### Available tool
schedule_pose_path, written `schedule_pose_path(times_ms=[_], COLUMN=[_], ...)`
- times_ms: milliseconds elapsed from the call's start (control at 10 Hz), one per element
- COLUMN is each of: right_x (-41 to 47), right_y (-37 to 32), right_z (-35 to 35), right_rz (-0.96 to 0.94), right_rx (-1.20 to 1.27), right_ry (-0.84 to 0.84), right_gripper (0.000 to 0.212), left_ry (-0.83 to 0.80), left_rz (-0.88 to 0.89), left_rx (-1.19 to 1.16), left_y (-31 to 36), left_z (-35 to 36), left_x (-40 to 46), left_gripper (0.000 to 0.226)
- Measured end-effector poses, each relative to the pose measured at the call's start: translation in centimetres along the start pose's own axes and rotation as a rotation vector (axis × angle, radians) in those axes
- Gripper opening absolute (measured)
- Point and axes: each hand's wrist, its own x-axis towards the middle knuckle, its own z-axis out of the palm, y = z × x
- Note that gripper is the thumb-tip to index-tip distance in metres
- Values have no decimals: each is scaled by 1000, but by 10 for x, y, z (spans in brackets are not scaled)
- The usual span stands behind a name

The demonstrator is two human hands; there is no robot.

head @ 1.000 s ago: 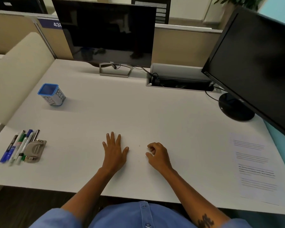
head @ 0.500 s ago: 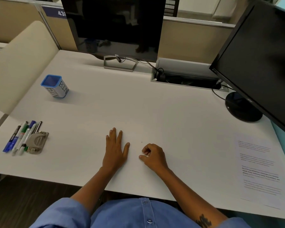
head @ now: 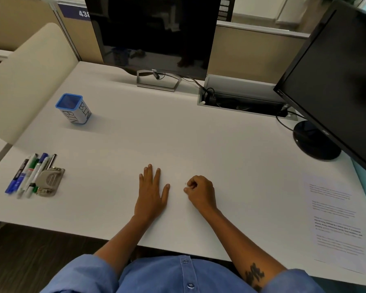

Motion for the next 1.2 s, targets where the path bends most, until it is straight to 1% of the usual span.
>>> schedule_pose_path(times_ms=[300, 600, 800, 1000, 1200], right_x=[18, 22, 23, 21, 13], right_y=[-5, -6, -7, -11, -12], right_z=[-2, -1, 0, 1, 2], right_rz=[-116, -193, -225, -270, -271], right_rx=[-115, -194, -234, -317, -359], right_ry=[-9, -30, -47, -72, -76], right_gripper=[4, 3, 6, 14, 18], left_ry=[-2, 0, 4, 9, 9], left_rz=[-1, 2, -1, 4, 4], left_rx=[15, 41, 46, 54, 55], left_y=[0, -2, -2, -2, -2], left_z=[1, 3, 4, 4, 4], left_x=[0, 1, 0, 1, 1], left_gripper=[71, 72, 72, 72, 71])
